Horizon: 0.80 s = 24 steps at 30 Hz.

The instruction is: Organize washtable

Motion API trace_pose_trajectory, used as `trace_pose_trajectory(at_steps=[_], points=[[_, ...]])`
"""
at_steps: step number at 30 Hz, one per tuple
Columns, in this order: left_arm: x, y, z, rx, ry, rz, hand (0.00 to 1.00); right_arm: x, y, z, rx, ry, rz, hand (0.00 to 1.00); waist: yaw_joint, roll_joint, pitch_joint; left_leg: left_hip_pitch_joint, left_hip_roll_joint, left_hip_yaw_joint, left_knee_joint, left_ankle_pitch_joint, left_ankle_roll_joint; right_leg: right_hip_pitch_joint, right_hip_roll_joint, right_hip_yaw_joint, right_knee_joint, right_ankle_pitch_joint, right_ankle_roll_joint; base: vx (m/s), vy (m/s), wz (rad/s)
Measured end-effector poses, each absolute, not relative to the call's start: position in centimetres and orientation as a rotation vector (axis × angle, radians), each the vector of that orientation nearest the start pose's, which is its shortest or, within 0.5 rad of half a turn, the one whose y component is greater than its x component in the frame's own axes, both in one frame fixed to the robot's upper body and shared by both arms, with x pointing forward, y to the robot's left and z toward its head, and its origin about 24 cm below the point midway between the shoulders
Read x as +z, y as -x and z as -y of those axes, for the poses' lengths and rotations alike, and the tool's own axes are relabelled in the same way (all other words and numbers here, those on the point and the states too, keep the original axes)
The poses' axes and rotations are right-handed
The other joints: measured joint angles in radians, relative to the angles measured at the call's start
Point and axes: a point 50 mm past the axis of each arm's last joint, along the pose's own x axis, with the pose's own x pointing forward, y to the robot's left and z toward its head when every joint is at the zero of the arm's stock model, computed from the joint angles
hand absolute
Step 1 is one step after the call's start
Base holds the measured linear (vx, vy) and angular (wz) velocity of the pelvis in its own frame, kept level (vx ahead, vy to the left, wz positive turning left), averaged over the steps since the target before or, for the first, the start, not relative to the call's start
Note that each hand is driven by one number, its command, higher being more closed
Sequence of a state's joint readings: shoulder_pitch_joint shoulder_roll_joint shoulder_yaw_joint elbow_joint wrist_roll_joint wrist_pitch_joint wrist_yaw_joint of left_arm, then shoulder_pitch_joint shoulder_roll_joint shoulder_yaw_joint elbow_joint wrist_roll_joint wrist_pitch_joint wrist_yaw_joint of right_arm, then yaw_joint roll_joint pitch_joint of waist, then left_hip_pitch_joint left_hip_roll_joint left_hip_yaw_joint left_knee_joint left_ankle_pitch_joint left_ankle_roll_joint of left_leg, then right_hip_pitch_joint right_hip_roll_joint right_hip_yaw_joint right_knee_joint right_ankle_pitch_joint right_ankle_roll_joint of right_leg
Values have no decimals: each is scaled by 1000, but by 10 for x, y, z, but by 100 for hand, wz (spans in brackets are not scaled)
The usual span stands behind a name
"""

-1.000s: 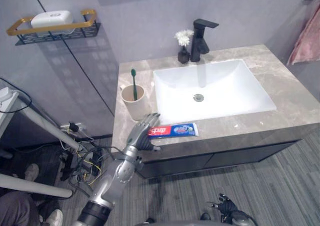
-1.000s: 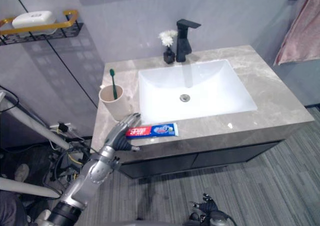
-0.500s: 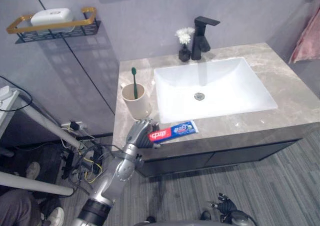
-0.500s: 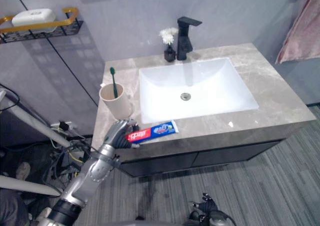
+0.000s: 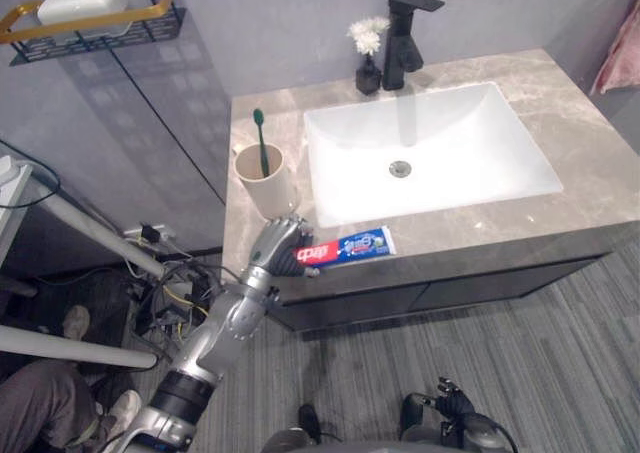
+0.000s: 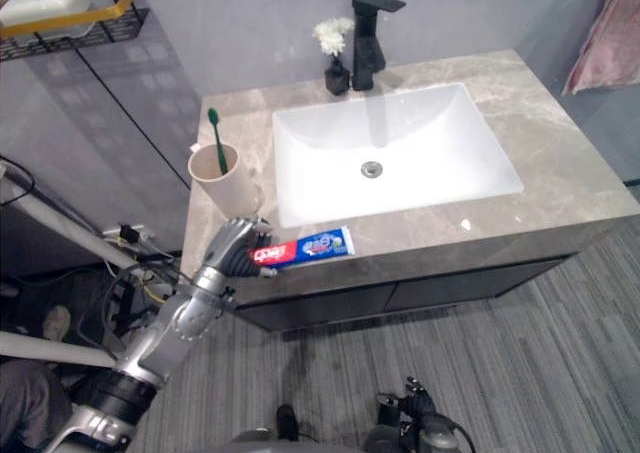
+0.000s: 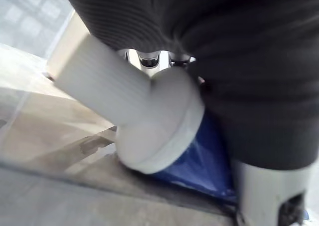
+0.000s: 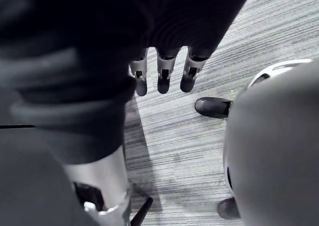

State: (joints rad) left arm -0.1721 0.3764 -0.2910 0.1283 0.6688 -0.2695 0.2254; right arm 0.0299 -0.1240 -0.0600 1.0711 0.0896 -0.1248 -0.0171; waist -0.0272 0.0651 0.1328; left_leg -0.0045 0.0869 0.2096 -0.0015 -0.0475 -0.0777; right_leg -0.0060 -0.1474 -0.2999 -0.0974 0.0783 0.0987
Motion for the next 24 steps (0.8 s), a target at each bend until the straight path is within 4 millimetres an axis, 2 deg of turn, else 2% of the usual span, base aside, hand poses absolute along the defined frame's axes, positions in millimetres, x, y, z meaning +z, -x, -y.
trace_pose_trajectory(at_steps=[11, 15, 17, 19, 24], points=[[76, -266, -132, -214, -950, 453, 100, -151, -121, 206, -187, 15, -958, 0, -2, 4, 0, 2, -6, -3, 0, 3, 5, 6, -5, -2, 0, 1, 2, -3, 0, 0], [82, -260, -120, -252, -861, 457, 100, -151, -122, 205, -184, 12, -956, 0, -12, 4, 1, 6, -9, -2, 0, 3, 5, 10, -8, -1, 0, 1, 2, 0, 0, 0], [88, -254, -108, -286, -811, 494, 100, -151, -122, 205, -183, 12, -956, 0, -13, 5, 2, 13, -10, -2, 0, 2, 6, 16, -10, 0, 1, 1, 1, 2, 5, -2], [101, -246, -94, -322, -730, 561, 100, -151, -122, 204, -177, 15, -956, 0, -13, 6, 3, 18, -12, -1, 1, 2, 7, 20, -11, 1, 1, 0, 0, 0, 0, 0], [134, -234, -81, -318, -574, 694, 100, -151, -122, 204, -155, 23, -952, 0, -10, 9, 3, 20, -10, 0, 8, 1, 7, 19, -12, 9, 14, -2, 0, 0, 0, 0]])
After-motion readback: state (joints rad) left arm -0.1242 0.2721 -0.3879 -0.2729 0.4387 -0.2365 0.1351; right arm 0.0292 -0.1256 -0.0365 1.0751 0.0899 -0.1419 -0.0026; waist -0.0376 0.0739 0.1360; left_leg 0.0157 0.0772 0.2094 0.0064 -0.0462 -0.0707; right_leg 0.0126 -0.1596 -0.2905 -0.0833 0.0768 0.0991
